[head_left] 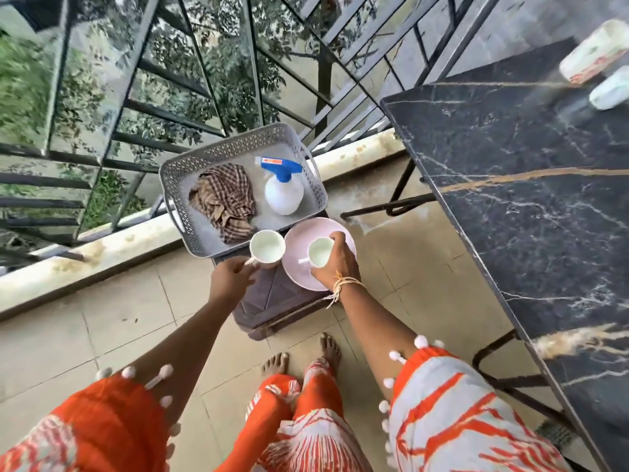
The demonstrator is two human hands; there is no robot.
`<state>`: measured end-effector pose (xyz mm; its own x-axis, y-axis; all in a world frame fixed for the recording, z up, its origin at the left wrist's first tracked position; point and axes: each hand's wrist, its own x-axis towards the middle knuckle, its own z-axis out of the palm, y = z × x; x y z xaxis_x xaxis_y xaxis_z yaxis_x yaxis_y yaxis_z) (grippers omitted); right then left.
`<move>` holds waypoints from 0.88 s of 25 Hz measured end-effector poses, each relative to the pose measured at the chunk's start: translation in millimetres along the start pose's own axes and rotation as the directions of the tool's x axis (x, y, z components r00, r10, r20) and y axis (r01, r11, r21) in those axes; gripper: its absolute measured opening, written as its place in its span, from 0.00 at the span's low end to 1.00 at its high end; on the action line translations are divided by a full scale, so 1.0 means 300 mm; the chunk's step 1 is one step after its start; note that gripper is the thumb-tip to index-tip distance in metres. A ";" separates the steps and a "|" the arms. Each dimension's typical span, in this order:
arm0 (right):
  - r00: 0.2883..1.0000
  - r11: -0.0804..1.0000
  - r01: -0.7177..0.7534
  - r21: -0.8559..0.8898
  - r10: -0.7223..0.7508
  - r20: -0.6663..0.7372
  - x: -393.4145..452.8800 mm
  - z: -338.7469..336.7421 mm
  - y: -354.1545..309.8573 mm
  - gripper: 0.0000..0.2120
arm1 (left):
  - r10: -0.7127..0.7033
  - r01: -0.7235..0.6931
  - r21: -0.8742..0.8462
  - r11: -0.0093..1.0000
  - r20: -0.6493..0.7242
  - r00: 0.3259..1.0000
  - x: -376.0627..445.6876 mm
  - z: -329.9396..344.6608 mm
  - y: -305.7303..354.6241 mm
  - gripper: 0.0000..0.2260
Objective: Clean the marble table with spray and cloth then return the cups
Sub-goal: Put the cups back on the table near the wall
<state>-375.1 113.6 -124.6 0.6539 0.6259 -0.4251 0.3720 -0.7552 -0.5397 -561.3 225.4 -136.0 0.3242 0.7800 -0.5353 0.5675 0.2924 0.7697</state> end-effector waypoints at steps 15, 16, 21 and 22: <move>0.926 0.959 0.145 0.244 -0.045 -0.374 -0.159 -0.607 0.138 0.37 | 0.322 -0.334 0.004 0.942 0.259 0.911 -0.149 0.357 0.594 0.05; 0.925 0.954 0.130 0.272 -0.018 -0.379 -0.151 -0.656 0.170 0.39 | 0.327 -0.344 0.015 0.939 0.275 0.904 -0.152 0.413 0.633 0.05; 0.898 0.930 0.076 0.360 0.093 -0.431 -0.058 -0.893 0.356 0.34 | 0.315 -0.330 0.003 0.944 0.290 0.904 -0.127 0.703 0.816 0.09; 0.891 0.926 0.089 0.368 0.091 -0.445 -0.033 -0.956 0.398 0.33 | 0.302 -0.313 -0.010 0.950 0.299 0.905 -0.135 0.773 0.863 0.07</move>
<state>-148.3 -38.6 23.6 0.9096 0.4019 -0.1050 0.1599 -0.5719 -0.8046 -252.1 141.3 4.2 0.6907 0.6292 -0.3564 0.4302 0.0387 0.9019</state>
